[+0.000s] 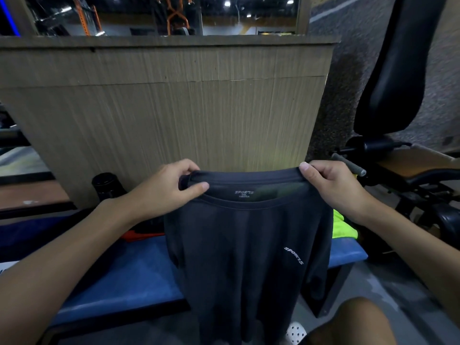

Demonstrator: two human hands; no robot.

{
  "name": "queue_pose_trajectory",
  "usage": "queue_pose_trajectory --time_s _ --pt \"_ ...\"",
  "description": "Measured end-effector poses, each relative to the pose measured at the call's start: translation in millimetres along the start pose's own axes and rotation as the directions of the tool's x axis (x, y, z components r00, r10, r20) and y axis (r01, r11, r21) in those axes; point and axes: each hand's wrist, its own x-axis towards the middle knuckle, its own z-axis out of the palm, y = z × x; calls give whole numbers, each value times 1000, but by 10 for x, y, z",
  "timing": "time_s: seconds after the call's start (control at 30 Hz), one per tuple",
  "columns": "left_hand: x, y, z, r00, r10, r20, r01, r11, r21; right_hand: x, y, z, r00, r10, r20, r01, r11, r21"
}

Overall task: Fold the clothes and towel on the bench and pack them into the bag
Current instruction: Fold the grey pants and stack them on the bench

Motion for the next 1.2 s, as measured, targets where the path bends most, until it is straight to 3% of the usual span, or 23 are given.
queue_pose_trajectory --time_s 0.1,0.37,0.67,0.83,1.0,1.2 --pt "-4 -59 -34 1000 6 20 -7 997 70 -17 26 -40 1000 -15 20 15 1000 7" --pt "1 -97 -45 998 60 -5 -60 998 0 -21 73 -83 999 -36 -9 36 999 3" --pt "-16 -73 -71 997 70 -12 -70 997 -41 -91 19 -217 966 37 256 -54 997 58" --pt "-58 -103 -82 996 66 -62 -72 993 -95 -98 -10 -217 986 26 166 -33 999 42" --pt "-106 -9 -23 996 -21 -81 -6 948 -318 -122 -71 -204 997 50 51 -55 994 94" --pt "-130 -83 -114 992 -29 124 68 946 -316 -136 -9 -298 978 123 168 -171 934 312"
